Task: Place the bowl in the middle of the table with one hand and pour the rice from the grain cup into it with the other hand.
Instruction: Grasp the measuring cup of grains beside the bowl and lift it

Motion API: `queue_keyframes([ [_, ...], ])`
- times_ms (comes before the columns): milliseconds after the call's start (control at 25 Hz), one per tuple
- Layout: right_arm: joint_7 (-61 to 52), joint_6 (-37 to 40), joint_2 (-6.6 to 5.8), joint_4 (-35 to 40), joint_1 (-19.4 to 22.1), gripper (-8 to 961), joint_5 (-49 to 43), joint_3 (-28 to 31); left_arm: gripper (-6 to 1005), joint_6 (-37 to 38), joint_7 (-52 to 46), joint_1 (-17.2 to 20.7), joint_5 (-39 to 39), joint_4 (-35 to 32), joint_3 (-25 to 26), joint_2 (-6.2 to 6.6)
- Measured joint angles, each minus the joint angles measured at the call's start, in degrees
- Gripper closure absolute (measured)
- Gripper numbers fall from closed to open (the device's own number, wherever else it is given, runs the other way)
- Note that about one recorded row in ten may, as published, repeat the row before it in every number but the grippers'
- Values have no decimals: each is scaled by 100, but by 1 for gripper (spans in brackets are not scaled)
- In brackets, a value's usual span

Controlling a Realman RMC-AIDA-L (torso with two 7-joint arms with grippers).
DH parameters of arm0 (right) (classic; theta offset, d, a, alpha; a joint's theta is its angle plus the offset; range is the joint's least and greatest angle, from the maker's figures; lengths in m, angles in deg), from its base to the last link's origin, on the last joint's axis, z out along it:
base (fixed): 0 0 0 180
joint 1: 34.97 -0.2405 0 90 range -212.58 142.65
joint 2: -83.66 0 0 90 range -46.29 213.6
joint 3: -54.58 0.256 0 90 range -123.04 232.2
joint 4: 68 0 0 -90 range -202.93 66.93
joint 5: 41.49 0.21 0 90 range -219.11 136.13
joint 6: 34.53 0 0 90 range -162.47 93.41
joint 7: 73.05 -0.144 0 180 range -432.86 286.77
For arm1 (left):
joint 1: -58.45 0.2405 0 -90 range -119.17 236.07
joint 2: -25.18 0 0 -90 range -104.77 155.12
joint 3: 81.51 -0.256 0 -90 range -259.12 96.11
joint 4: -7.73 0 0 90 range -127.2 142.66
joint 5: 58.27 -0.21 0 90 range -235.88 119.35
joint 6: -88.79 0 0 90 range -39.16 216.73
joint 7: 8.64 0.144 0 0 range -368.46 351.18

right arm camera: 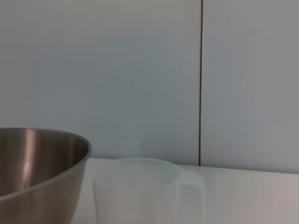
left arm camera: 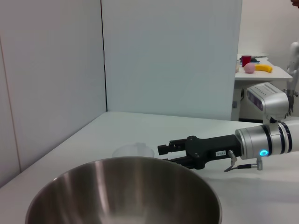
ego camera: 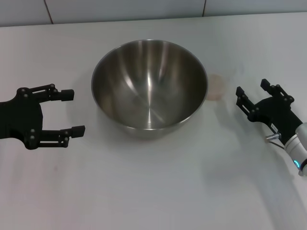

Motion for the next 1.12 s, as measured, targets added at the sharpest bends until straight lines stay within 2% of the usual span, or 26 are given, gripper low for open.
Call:
queue_keyframes([
  [1120,0,-374,-18,73,-483,276,-2,389,139,-45,33,8,-5,16,0,-35],
])
